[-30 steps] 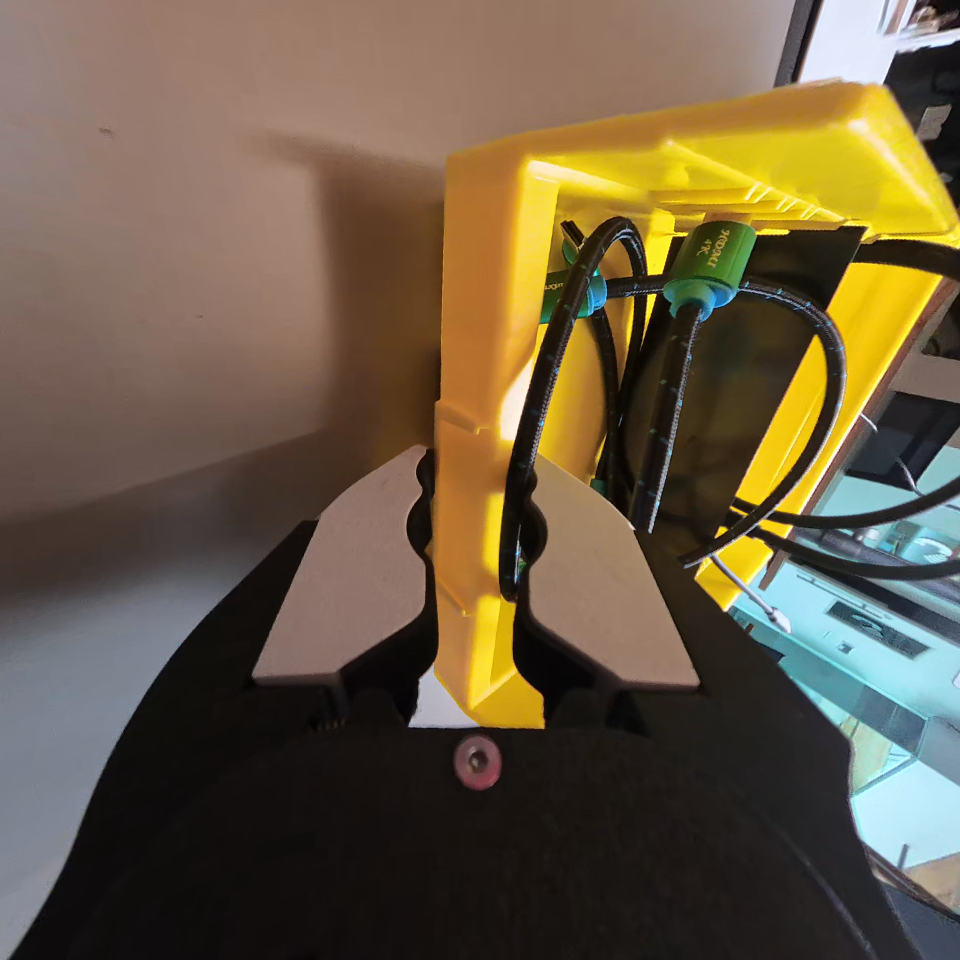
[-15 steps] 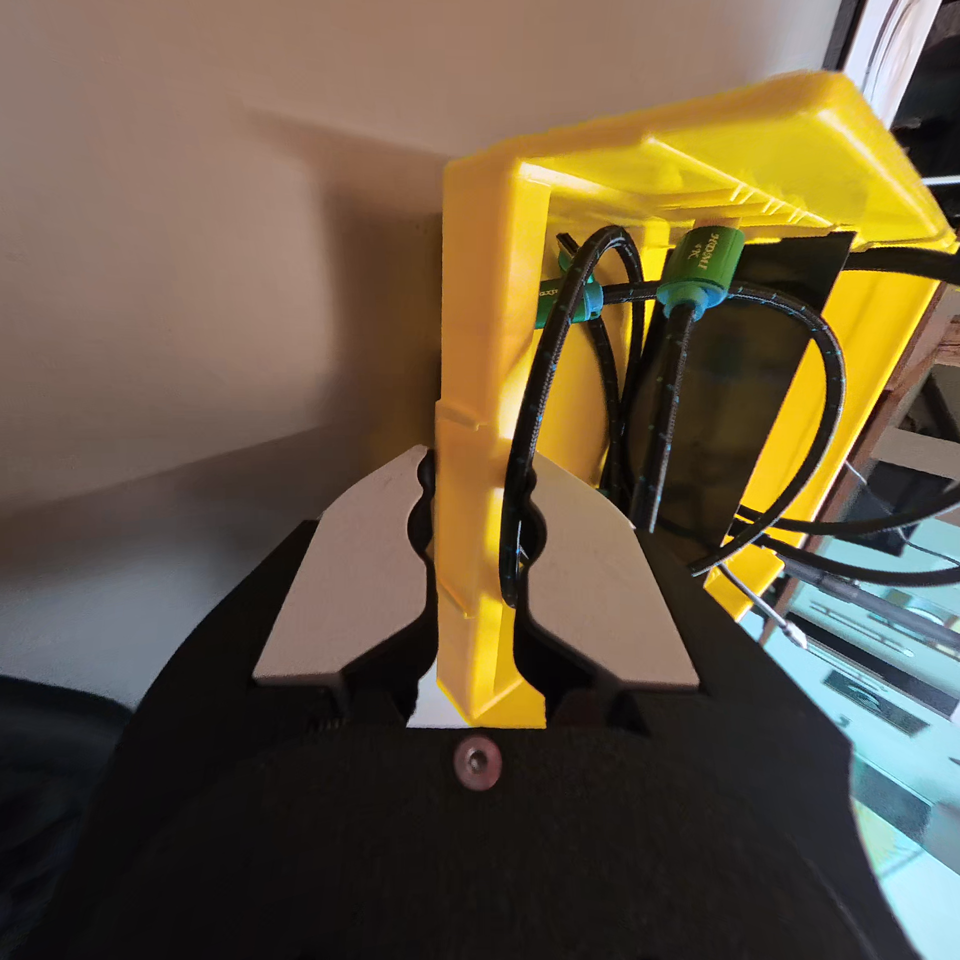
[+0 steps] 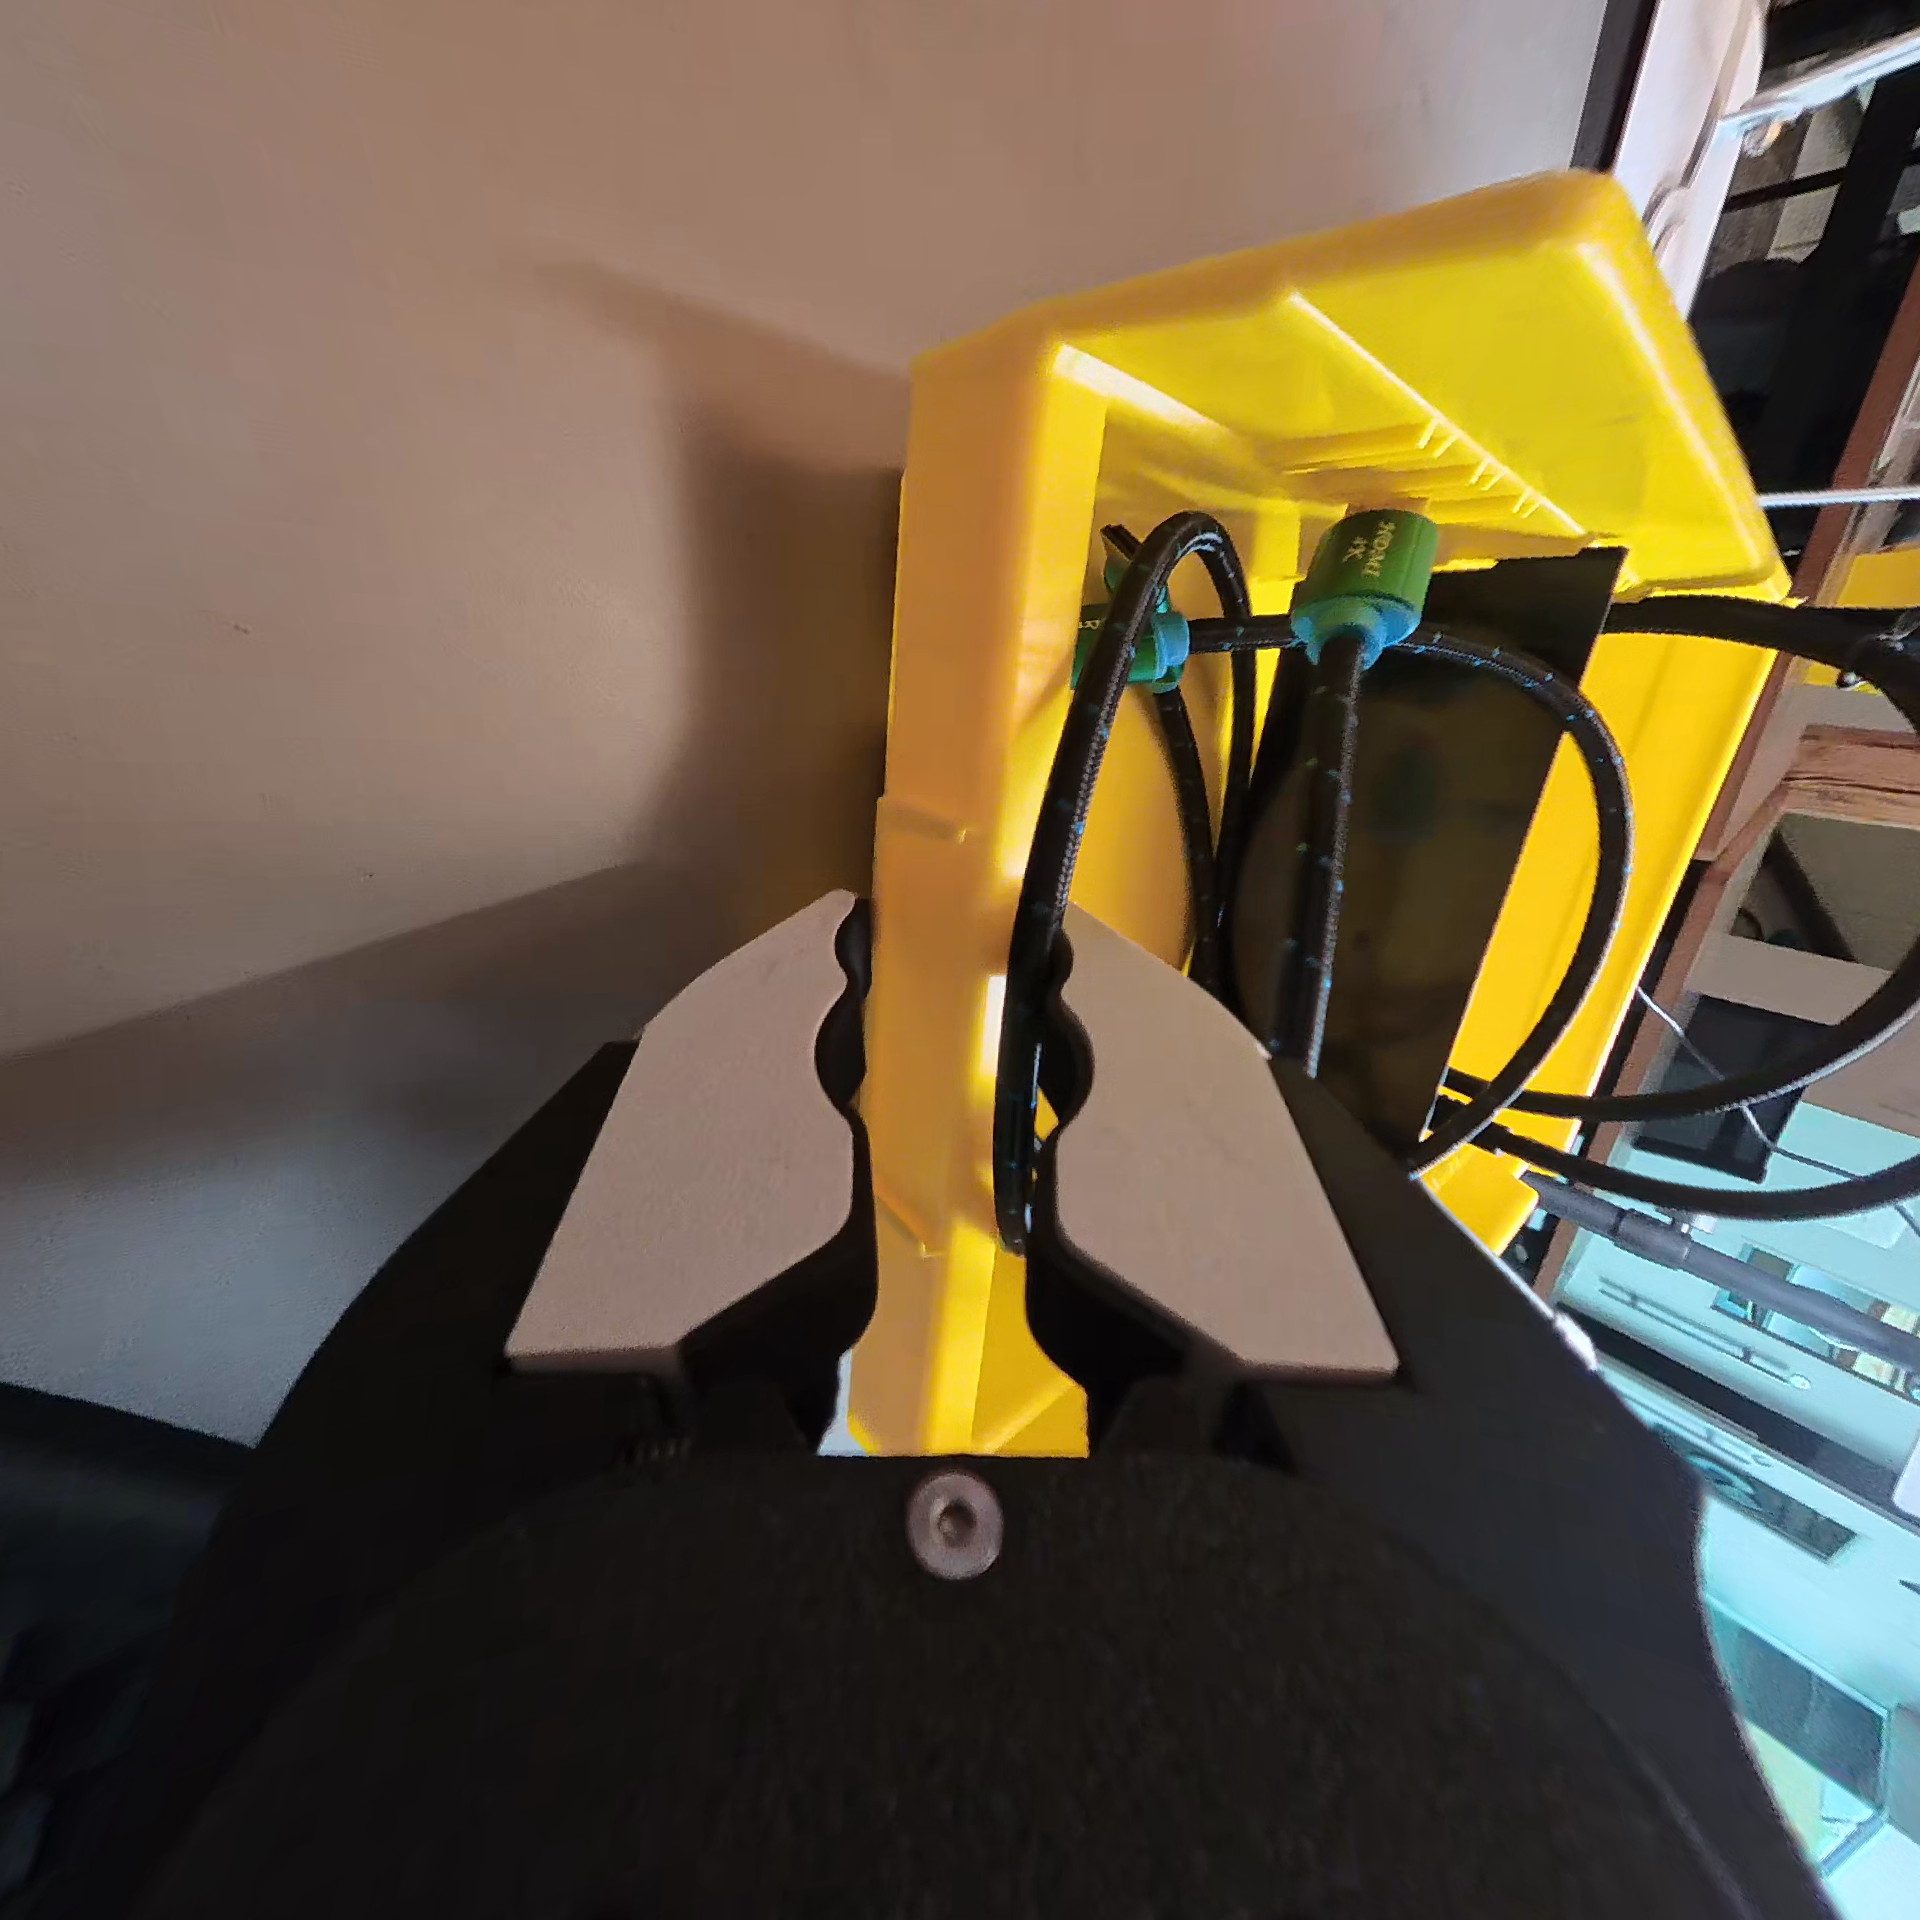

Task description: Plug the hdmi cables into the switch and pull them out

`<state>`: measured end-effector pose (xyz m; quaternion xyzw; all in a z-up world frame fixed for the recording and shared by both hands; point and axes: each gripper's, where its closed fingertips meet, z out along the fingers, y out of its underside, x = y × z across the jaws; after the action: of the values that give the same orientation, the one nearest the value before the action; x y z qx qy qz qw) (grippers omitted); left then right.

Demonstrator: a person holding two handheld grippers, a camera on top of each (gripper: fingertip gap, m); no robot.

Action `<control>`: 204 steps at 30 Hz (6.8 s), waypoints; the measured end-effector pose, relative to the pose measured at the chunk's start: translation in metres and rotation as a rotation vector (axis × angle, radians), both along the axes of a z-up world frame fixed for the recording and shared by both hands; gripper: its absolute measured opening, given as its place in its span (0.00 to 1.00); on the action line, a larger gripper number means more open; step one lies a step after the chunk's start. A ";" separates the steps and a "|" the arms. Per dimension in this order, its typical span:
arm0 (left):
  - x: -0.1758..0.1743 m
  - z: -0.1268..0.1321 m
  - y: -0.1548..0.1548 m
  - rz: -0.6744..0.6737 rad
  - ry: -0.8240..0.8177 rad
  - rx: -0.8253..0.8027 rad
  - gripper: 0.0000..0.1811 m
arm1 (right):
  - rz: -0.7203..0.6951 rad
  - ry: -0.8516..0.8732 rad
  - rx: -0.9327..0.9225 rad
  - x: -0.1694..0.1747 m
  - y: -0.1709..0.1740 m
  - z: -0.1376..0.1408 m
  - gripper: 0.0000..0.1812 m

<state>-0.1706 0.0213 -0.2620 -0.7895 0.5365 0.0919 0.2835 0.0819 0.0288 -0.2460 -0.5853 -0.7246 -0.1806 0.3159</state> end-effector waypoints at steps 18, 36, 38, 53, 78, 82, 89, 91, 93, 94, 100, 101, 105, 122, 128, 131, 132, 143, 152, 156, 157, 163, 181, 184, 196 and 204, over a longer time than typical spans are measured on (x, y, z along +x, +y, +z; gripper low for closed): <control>0.105 0.064 -0.046 0.157 -0.800 0.025 0.21 | -0.406 0.902 -0.145 0.065 -0.053 0.071 0.19; 0.180 0.070 0.013 0.365 -1.026 0.221 0.17 | -0.820 1.209 -0.148 0.106 0.028 0.049 0.18; 0.183 0.067 0.016 0.372 -1.004 0.240 0.18 | -0.830 1.197 -0.125 0.105 0.034 0.046 0.17; 0.190 0.061 0.029 0.363 -0.902 0.318 0.07 | -0.895 1.135 -0.028 0.121 0.043 0.035 0.05; 0.041 0.244 -0.069 0.437 -0.858 0.800 0.05 | -0.390 1.375 0.043 -0.028 -0.031 0.213 0.05; -0.047 0.240 -0.100 0.591 -0.872 0.837 0.04 | -0.258 1.330 -0.093 -0.124 -0.045 0.201 0.05; -0.166 0.198 -0.143 0.795 -0.881 0.874 0.04 | -0.129 1.228 -0.234 -0.256 -0.065 0.158 0.06; -0.189 0.181 -0.147 0.834 -0.871 0.867 0.04 | -0.118 1.187 -0.265 -0.284 -0.063 0.138 0.06; -0.206 0.159 -0.147 0.874 -0.871 0.854 0.04 | -0.123 1.154 -0.298 -0.305 -0.058 0.116 0.06; -0.214 0.147 -0.145 0.894 -0.875 0.840 0.04 | -0.125 1.139 -0.318 -0.313 -0.055 0.105 0.06; -0.230 0.084 -0.124 0.973 -0.904 0.734 0.05 | -0.154 1.029 -0.351 -0.331 -0.032 0.062 0.06; -0.228 0.077 -0.118 0.972 -0.905 0.685 0.06 | -0.169 0.982 -0.361 -0.330 -0.026 0.056 0.06; -0.221 0.079 -0.110 0.894 -0.867 0.629 0.12 | -0.133 0.896 -0.467 -0.313 -0.023 0.053 0.24; -0.126 0.005 -0.063 0.242 0.146 0.013 0.25 | -0.124 0.189 -0.325 -0.240 0.022 -0.014 0.15; -0.115 -0.006 -0.053 0.178 0.163 -0.028 0.17 | -0.111 0.220 -0.340 -0.182 0.010 -0.005 0.15; -0.113 -0.006 -0.048 0.175 0.140 -0.019 0.17 | -0.119 0.242 -0.326 -0.145 0.006 -0.002 0.15; -0.112 -0.006 -0.047 0.174 0.131 -0.015 0.17 | -0.113 0.240 -0.318 -0.133 0.006 -0.002 0.16; -0.115 -0.007 -0.032 0.202 0.039 -0.004 0.17 | -0.128 0.153 -0.291 -0.016 0.024 -0.012 0.16; -0.133 -0.007 0.011 0.183 0.065 0.051 0.17 | -0.215 0.182 -0.326 -0.008 0.072 -0.015 0.15; -0.145 -0.008 0.037 0.187 0.027 0.040 0.18 | -0.273 0.185 -0.325 0.003 0.096 -0.015 0.15; -0.148 -0.008 0.041 0.193 0.017 0.034 0.18 | -0.287 0.185 -0.324 0.008 0.101 -0.015 0.15; -0.155 -0.008 0.049 0.228 -0.005 0.010 0.18 | -0.345 0.193 -0.322 0.032 0.125 -0.015 0.15; -0.146 -0.007 0.033 0.343 -0.050 -0.014 0.21 | -0.260 0.244 -0.288 0.032 0.103 0.000 0.25; -0.135 0.011 0.030 0.335 -0.196 0.026 0.24 | -0.232 0.499 -0.311 0.003 0.090 0.040 0.28; -0.195 0.143 0.058 0.382 -0.273 0.259 0.22 | -0.123 1.178 -0.382 -0.079 0.048 0.075 0.24; -0.256 0.175 0.129 0.273 0.246 0.139 0.24 | -0.007 1.144 -0.391 -0.093 0.030 0.062 0.18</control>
<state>-0.4262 0.1505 -0.0867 -0.8162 0.4475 0.2621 0.2548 -0.0107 0.0593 -0.1841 -0.6393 -0.4576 0.2980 0.5414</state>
